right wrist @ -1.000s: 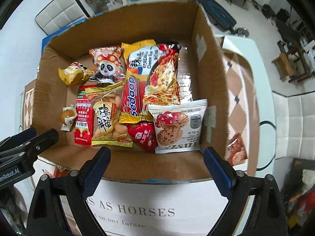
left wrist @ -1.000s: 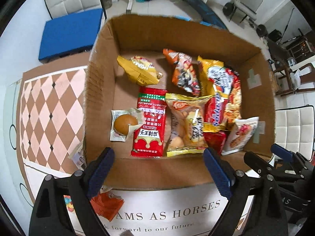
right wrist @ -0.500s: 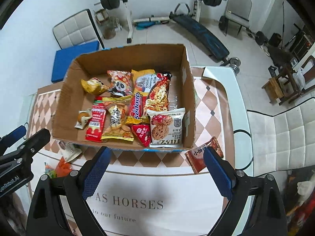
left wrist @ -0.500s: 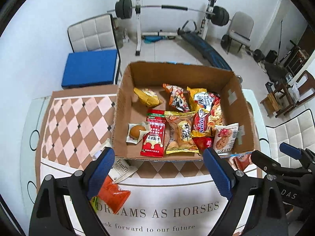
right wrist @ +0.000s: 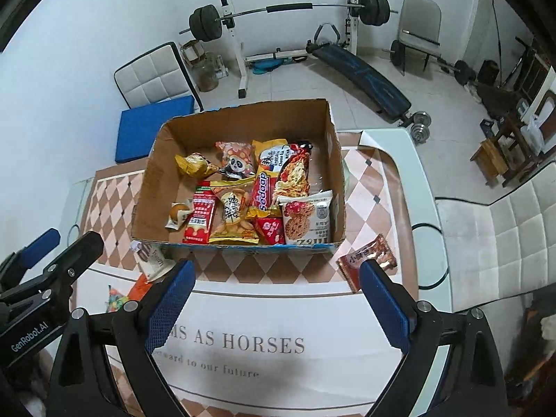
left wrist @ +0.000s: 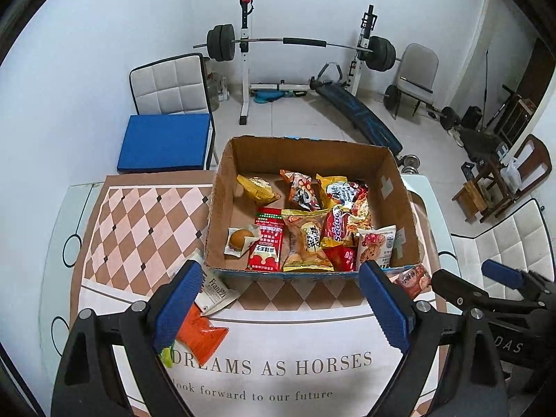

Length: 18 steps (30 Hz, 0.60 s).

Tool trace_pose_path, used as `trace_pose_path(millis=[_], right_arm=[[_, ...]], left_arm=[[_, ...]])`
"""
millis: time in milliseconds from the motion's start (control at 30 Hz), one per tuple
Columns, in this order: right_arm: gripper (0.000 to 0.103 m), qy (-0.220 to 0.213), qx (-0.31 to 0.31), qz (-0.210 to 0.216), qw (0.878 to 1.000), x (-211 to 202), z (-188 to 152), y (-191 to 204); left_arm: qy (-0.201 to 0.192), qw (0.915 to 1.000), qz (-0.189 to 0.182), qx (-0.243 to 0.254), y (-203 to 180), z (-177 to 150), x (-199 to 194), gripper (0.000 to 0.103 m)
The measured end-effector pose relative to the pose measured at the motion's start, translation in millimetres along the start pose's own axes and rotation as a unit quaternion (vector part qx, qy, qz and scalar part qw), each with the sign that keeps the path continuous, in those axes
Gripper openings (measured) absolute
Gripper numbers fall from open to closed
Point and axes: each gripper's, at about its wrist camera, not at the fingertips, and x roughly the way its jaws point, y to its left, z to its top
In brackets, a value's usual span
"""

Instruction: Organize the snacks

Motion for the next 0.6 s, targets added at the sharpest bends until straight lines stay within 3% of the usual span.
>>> trace_pose_path(millis=[67,133,267,433,600], right_arm=[[0.098,0.005,0.019,0.009,1.0,3,-2,-10],[0.098,0.014,0.048,0.019,0.999,10,-4,-25],[0.098,0.05,0.145,0.032,0.988,42,-12,-80],[0.098,0.102,0.277,0.034,0.955,108,-27,-155],[0.098,0.141,0.348,0.019,0.926,175,-38,-198]], left_arm=[[0.013,0.9998,-0.014,-0.008,0,-2,7,0.093],[0.031,0.9991,-0.025,-0.017,0,-6,18,0.103],[0.075,0.9958,-0.037,-0.038,-3,-21,55,0.103],[0.126,0.9897,-0.037,-0.057,-14,-45,105,0.103],[0.163,0.9841,-0.023,-0.065,-25,-64,148,0.103]])
